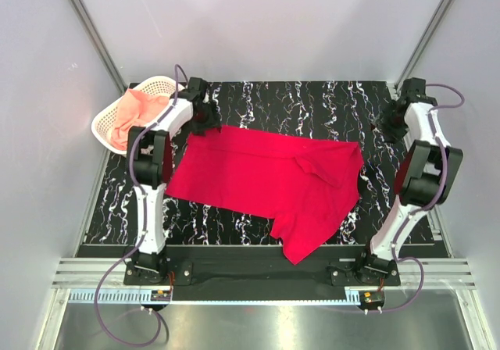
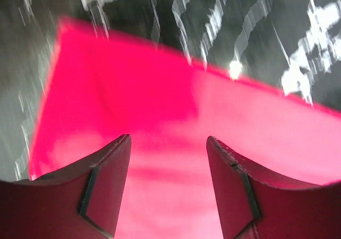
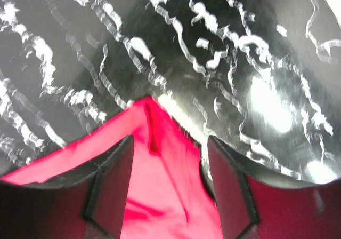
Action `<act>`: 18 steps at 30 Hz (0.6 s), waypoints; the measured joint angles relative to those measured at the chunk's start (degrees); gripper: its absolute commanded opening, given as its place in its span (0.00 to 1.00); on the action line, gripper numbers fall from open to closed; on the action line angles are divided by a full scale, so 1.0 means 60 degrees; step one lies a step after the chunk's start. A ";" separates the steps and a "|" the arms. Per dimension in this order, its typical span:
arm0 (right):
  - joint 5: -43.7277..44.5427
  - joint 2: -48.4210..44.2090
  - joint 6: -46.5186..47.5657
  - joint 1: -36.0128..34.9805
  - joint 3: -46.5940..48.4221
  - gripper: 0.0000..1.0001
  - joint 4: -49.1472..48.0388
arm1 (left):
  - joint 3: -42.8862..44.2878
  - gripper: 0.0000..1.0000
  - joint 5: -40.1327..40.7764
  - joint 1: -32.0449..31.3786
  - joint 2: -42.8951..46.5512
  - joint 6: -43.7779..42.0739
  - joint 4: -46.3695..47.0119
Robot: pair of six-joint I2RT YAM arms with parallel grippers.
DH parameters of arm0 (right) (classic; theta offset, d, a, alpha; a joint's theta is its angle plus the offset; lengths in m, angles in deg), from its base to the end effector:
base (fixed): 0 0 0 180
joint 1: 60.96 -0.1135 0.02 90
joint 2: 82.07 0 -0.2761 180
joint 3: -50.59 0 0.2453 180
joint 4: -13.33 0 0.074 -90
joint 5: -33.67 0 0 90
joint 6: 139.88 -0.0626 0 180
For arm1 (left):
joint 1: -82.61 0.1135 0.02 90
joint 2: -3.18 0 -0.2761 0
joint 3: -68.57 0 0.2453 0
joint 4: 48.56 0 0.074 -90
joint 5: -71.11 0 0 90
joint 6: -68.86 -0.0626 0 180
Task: Fold and stack the t-shirts
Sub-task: Fold the tshirt
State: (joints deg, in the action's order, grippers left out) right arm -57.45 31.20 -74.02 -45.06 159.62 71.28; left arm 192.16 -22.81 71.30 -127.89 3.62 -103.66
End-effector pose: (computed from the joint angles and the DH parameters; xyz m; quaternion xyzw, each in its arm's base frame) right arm 0.4210 -0.1187 0.2282 0.3301 0.9128 0.0267 0.2390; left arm 0.4967 -0.1037 0.1686 -0.1057 0.9652 -0.1049 0.2149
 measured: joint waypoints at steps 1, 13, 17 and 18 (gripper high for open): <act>-0.0015 -0.0277 -0.0033 -0.0018 -0.0153 0.61 0.0098 | -0.0415 0.62 -0.0004 -0.0120 0.0404 0.0058 -0.0033; -0.2787 -0.4149 -0.0138 -0.3912 -0.5198 0.36 -0.0780 | -0.4218 0.48 -0.2455 -0.2790 0.4291 0.1319 0.2299; -0.3548 -0.3275 0.0095 -0.3883 -0.5435 0.36 -0.1013 | -0.5147 0.43 -0.3198 -0.3450 0.4062 0.2127 0.3096; -0.3621 -0.3096 0.0106 -0.3982 -0.5533 0.37 -0.1220 | -0.5264 0.43 -0.3242 -0.3523 0.4022 0.2226 0.3129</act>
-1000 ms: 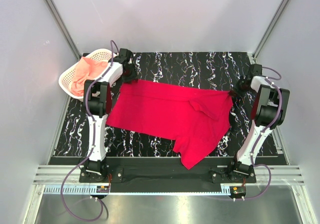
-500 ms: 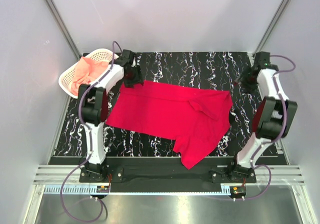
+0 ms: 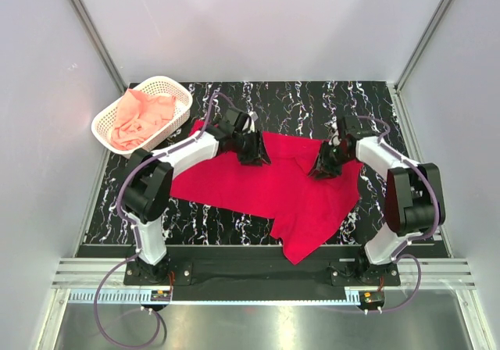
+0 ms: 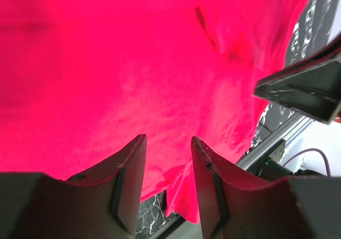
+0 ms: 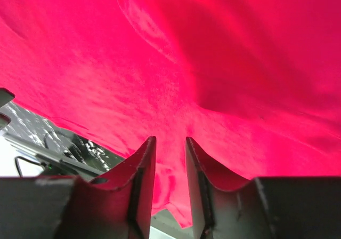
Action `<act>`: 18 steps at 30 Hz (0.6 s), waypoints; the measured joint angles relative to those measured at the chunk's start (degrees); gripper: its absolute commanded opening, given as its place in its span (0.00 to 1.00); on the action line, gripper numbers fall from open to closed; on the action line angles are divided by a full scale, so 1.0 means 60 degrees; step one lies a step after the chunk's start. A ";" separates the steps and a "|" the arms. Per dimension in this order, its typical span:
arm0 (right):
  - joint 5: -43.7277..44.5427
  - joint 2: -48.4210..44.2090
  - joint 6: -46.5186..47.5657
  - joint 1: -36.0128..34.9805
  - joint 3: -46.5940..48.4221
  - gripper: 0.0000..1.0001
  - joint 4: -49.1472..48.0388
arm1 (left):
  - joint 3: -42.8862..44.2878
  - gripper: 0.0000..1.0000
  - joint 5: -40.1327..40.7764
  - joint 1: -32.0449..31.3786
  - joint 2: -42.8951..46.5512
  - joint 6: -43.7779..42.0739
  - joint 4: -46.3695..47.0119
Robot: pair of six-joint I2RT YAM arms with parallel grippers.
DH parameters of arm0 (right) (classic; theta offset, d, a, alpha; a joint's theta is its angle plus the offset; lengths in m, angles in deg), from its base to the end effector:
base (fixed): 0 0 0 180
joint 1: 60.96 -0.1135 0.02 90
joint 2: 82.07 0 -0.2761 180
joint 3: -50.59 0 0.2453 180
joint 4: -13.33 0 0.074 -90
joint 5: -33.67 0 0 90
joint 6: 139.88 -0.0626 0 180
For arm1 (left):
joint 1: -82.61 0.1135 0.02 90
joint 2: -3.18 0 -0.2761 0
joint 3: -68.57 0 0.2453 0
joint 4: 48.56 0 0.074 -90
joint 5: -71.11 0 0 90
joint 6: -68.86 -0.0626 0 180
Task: Fold and stack the t-shirts
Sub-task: Fold the tshirt
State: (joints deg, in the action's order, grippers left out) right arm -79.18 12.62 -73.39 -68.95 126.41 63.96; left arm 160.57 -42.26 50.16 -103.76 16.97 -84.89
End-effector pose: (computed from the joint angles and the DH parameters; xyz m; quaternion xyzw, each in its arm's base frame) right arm 0.3143 0.0687 0.1860 0.0953 0.9605 0.2349 0.1150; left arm 0.3408 -0.2462 0.2118 0.0215 0.9261 -0.3435 0.1547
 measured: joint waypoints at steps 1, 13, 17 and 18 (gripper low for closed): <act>-0.0036 0.0087 -0.0011 -0.0135 -0.0153 0.38 -0.0186 | -0.0095 0.43 -0.0007 -0.0044 -0.0007 0.0073 0.0004; 0.0335 0.1158 -0.0193 -0.0856 0.0350 0.36 -0.1260 | -0.1198 0.43 0.0117 -0.0051 0.0962 0.0189 0.0178; 0.0871 0.1960 -0.0044 -0.0860 0.1137 0.35 -0.1184 | -0.1260 0.44 0.0149 -0.0047 0.1075 0.0124 0.0175; 0.0998 0.2102 0.0022 -0.0863 0.1330 0.35 -0.1162 | -0.1264 0.44 0.0157 -0.0047 0.1075 0.0117 0.0175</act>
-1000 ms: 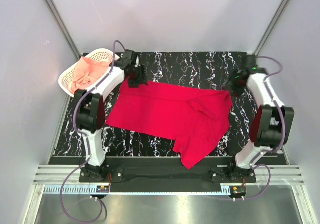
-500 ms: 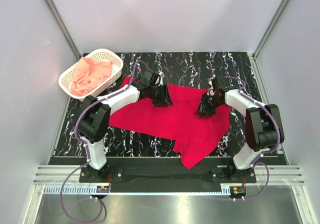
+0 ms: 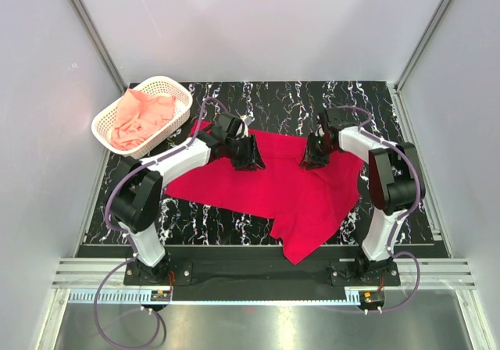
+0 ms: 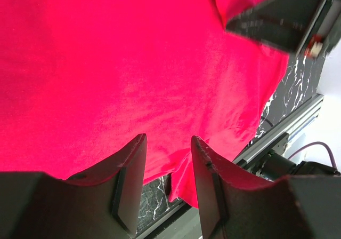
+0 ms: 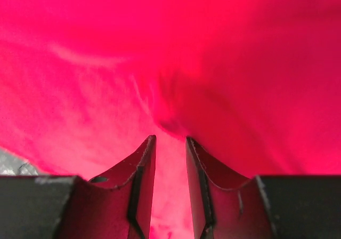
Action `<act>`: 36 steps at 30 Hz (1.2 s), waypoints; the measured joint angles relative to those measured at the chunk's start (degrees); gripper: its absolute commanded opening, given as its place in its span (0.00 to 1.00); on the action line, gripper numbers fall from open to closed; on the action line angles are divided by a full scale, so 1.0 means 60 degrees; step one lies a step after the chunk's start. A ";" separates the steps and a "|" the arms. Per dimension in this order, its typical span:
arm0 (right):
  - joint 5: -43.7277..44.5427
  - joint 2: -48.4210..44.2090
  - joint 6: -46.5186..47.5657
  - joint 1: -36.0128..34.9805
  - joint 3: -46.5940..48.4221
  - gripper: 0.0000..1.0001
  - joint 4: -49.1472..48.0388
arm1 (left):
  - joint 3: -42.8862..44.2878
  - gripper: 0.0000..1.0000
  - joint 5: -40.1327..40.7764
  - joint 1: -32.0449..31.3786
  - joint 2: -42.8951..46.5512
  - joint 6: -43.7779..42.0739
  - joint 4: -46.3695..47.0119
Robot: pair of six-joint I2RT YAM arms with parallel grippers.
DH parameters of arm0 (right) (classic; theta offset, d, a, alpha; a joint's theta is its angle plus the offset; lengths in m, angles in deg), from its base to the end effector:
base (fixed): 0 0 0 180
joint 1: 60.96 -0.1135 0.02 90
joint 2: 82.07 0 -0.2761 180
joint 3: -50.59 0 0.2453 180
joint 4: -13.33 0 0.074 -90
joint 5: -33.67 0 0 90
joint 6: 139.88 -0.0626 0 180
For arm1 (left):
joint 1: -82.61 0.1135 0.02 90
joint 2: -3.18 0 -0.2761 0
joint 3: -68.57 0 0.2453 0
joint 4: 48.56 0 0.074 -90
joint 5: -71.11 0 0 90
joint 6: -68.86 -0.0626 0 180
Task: Fold and stack the t-shirts
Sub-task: Fold the tshirt
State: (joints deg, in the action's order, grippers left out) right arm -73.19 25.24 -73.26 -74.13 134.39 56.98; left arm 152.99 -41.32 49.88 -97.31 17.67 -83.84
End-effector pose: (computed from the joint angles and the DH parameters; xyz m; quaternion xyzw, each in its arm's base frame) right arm 0.3650 0.1040 0.1558 0.0574 0.9683 0.1979 0.1409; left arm 0.3138 -0.2301 0.2141 0.0152 0.9277 -0.3387 0.1561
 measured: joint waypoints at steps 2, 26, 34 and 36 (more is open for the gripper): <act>0.0277 0.0240 0.0178 -0.0004 0.0375 0.35 0.0073 | -0.0004 0.44 0.0011 0.0000 0.0000 -0.0047 -0.0018; 0.1537 0.0809 0.0809 -0.0477 0.1687 0.00 0.1614 | -0.0004 0.44 0.0029 0.0131 0.0000 -0.0255 -0.0036; 0.0189 0.0820 0.0535 -0.0477 0.3180 0.00 0.3147 | -0.0004 0.44 0.0018 0.0189 0.0000 -0.0251 -0.0033; -0.0171 0.0903 0.0503 -0.0477 0.3268 0.02 0.3519 | -0.0004 0.44 -0.0004 0.0204 0.0000 -0.0248 -0.0033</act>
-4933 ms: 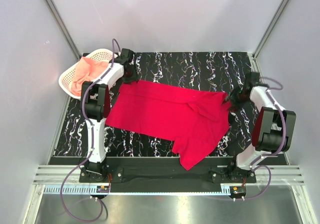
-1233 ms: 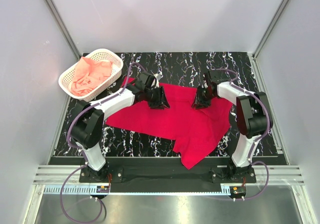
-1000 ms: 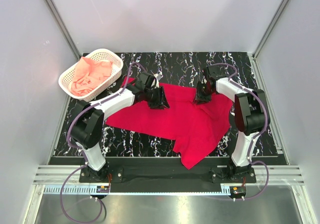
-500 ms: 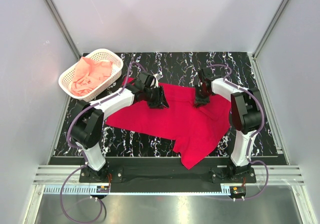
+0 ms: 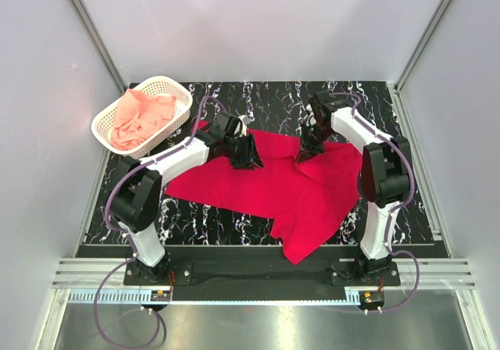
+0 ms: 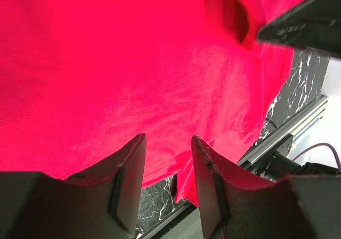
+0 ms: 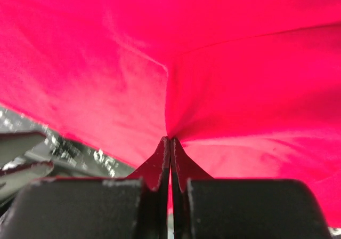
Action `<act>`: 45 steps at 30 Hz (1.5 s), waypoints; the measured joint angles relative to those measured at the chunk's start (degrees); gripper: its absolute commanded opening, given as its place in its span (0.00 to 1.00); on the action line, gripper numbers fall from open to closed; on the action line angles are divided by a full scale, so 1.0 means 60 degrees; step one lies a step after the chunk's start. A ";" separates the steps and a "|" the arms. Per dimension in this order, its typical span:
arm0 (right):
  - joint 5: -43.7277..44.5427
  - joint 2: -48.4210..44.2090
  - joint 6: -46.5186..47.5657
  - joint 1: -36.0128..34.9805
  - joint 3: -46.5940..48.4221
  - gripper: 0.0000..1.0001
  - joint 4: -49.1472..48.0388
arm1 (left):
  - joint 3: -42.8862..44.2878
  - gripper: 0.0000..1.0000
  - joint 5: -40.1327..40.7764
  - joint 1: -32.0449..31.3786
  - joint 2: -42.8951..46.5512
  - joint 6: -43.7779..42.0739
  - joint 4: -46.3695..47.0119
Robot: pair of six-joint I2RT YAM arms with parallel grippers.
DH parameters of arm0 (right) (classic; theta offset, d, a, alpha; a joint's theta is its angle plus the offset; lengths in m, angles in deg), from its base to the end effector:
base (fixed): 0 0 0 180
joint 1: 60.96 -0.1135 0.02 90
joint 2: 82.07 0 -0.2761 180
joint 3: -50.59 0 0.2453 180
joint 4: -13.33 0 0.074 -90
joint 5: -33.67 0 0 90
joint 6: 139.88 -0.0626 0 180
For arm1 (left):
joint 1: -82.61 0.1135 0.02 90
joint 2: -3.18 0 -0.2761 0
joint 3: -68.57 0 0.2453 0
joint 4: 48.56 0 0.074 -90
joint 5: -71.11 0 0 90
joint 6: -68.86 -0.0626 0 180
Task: Fold and stack the t-shirts
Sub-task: Fold the tshirt
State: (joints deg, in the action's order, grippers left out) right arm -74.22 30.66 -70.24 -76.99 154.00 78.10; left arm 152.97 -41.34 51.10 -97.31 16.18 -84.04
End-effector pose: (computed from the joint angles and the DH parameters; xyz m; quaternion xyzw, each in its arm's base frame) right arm 0.3843 0.1304 0.2000 0.0155 0.9784 0.1890 0.0818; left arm 0.3182 -0.2231 0.2137 0.0170 0.9283 -0.3341 0.1624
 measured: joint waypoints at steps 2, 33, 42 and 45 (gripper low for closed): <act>-0.0419 0.0255 0.0000 0.0000 0.0146 0.05 0.0375 | 0.0000 0.45 -0.0015 0.0000 -0.0004 -0.0004 0.0000; -0.0692 -0.0554 -0.2626 0.5435 -0.2018 0.54 -0.3151 | 0.4666 0.47 0.0783 0.3118 -0.3850 -0.0994 -0.0790; -0.0707 0.0182 -0.3104 0.5614 -0.1963 0.48 -0.3646 | 0.4947 0.47 0.0834 0.3617 -0.4619 -0.0998 -0.0933; -0.0710 0.0295 -0.3180 0.5610 -0.1963 0.40 -0.3778 | 0.5085 0.47 0.0834 0.3734 -0.4823 -0.0969 -0.0991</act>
State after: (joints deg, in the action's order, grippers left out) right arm -78.48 32.43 -89.32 -43.33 142.22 55.43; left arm 183.48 -36.34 73.51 -126.25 10.37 -89.98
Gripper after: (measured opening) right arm 0.448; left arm 0.467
